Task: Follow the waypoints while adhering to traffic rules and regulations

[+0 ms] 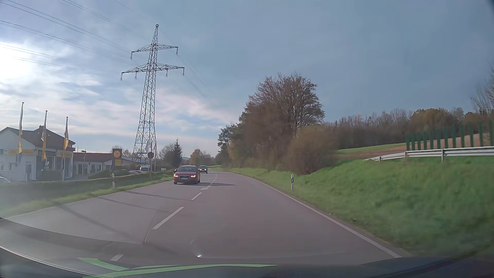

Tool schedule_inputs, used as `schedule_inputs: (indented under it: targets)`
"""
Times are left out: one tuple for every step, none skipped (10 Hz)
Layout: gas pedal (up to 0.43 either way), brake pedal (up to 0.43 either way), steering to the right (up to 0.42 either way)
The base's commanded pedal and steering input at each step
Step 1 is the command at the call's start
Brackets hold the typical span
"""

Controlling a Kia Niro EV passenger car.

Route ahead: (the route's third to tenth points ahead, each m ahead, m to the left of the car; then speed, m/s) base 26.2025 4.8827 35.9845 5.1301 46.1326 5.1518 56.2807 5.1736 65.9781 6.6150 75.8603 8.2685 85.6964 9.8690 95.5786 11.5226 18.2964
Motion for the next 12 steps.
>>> schedule_inputs:
  targets:
    - [0.138, 0.000, -0.006]
    - [0.138, 0.000, -0.006]
    - [0.138, 0.000, -0.007]
    - [0.138, 0.000, -0.007]
    - [0.138, 0.000, -0.008]
    - [0.138, 0.000, -0.008]
    - [0.138, 0.000, -0.008]
    - [0.138, 0.000, -0.008]
    - [0.138, 0.000, -0.008]
    - [0.138, 0.000, -0.008]
    - [0.138, 0.000, -0.009]
    - [0.130, 0.000, -0.009]
